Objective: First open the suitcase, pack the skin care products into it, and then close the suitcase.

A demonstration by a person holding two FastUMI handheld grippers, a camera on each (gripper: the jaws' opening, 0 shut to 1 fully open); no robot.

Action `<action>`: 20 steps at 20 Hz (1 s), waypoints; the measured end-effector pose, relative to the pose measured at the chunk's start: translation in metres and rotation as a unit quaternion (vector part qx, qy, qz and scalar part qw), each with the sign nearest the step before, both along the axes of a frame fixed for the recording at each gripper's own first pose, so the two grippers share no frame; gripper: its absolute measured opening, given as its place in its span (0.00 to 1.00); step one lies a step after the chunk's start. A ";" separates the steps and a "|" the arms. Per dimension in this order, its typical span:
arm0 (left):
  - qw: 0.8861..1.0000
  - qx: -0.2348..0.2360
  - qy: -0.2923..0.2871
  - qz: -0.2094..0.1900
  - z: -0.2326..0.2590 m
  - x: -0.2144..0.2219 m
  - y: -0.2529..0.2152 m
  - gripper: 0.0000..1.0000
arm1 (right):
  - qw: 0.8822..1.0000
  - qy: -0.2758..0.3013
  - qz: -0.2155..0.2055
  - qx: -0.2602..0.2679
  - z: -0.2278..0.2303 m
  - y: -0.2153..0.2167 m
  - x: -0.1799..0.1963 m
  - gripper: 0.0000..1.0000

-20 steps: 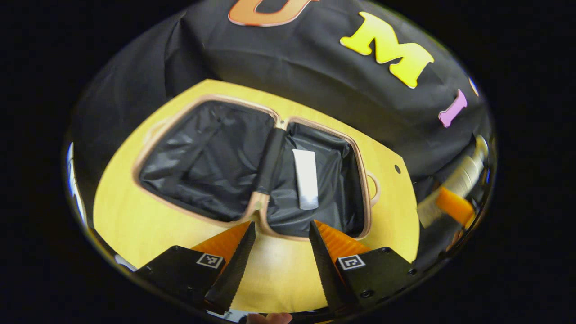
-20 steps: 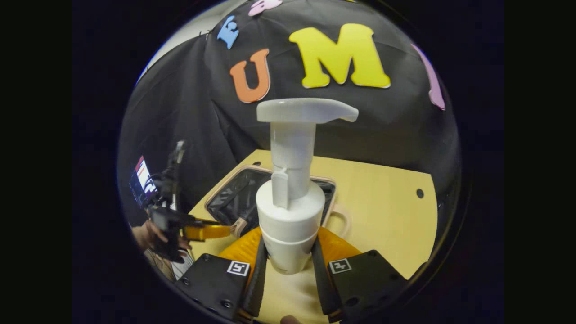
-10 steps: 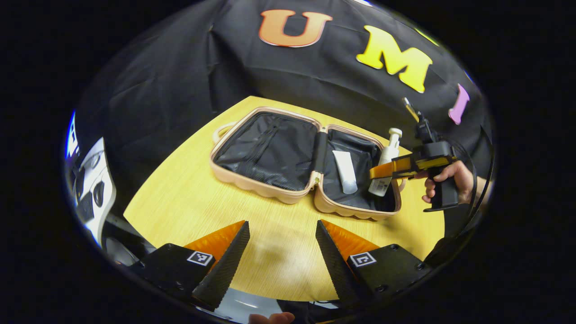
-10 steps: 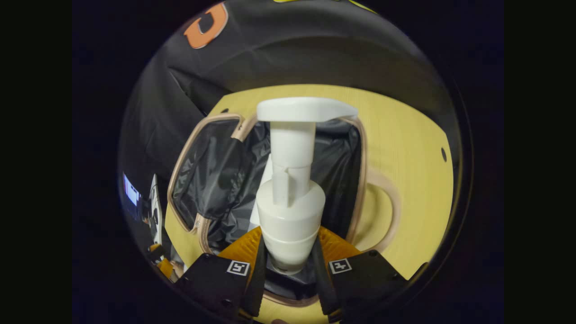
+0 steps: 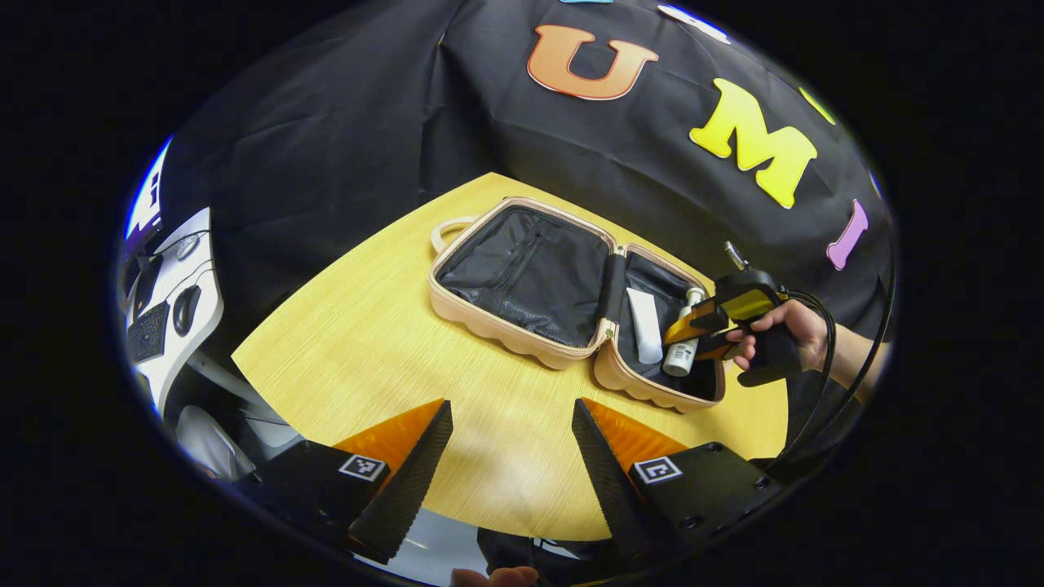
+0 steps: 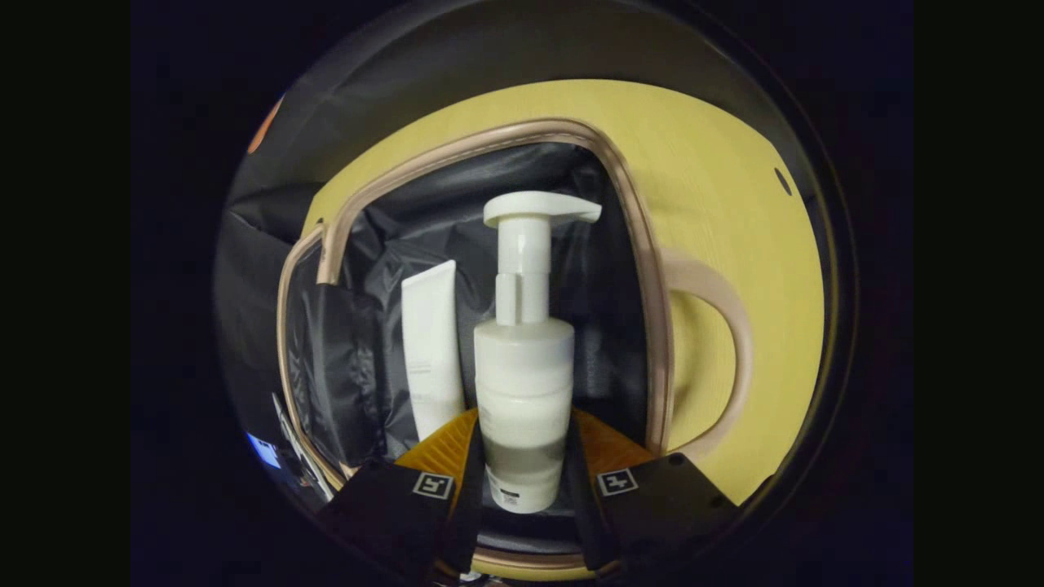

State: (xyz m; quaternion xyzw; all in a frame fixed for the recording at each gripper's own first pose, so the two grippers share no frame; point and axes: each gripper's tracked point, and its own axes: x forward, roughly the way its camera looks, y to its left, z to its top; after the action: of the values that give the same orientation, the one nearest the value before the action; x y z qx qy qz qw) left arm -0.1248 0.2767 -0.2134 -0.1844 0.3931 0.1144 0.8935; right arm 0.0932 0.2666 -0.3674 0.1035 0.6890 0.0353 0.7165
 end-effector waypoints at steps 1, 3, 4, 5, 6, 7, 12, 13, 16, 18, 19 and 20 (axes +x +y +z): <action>1.000 0.002 -0.003 -0.004 0.001 0.001 -0.001 0.95 | 1.000 0.004 0.002 -0.010 -0.002 -0.001 -0.002 0.44; 1.000 0.005 -0.004 -0.014 0.000 0.003 -0.003 0.94 | 1.000 -0.003 -0.002 -0.016 0.000 0.000 0.000 0.49; 1.000 0.006 -0.004 -0.017 -0.001 0.005 -0.006 0.94 | 1.000 -0.008 -0.003 -0.018 0.001 0.000 0.001 0.51; 1.000 0.007 -0.007 -0.020 0.000 0.006 -0.007 0.95 | 1.000 -0.013 -0.005 -0.014 0.005 0.000 0.002 0.52; 1.000 0.007 -0.009 -0.020 0.003 0.009 -0.010 0.94 | 1.000 -0.021 -0.008 -0.002 0.011 0.002 0.002 0.51; 1.000 0.005 -0.013 -0.024 0.004 0.011 -0.013 0.94 | 1.000 -0.030 -0.008 0.003 0.018 0.002 0.001 0.54; 0.997 0.021 -0.060 -0.042 0.013 0.029 0.003 0.94 | 0.994 -0.094 0.014 0.048 0.076 0.000 -0.022 0.70; 0.996 0.018 -0.071 -0.043 0.015 0.035 0.009 0.94 | 0.992 -0.115 0.023 0.053 0.087 -0.005 -0.028 0.70; 0.993 -0.022 -0.114 -0.030 0.018 0.058 0.036 0.94 | 0.976 -0.196 0.033 0.088 0.131 -0.015 -0.037 0.65; 0.987 -0.067 -0.149 -0.008 0.020 0.076 0.060 0.94 | 0.958 -0.262 0.064 0.096 0.165 -0.027 -0.042 0.70; 0.981 -0.100 -0.164 0.007 0.019 0.085 0.072 0.94 | 0.946 -0.298 0.089 0.094 0.179 -0.032 -0.043 0.70; 0.973 -0.143 -0.182 0.022 0.019 0.094 0.083 0.94 | 0.934 -0.328 0.110 0.092 0.192 -0.039 -0.046 0.70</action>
State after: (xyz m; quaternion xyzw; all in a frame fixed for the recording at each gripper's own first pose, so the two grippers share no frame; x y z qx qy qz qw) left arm -0.0305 0.3597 -0.1947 -0.3363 0.2324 0.0408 0.9117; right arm 0.0472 0.2280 -0.1752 0.0751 0.4170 0.2087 0.8814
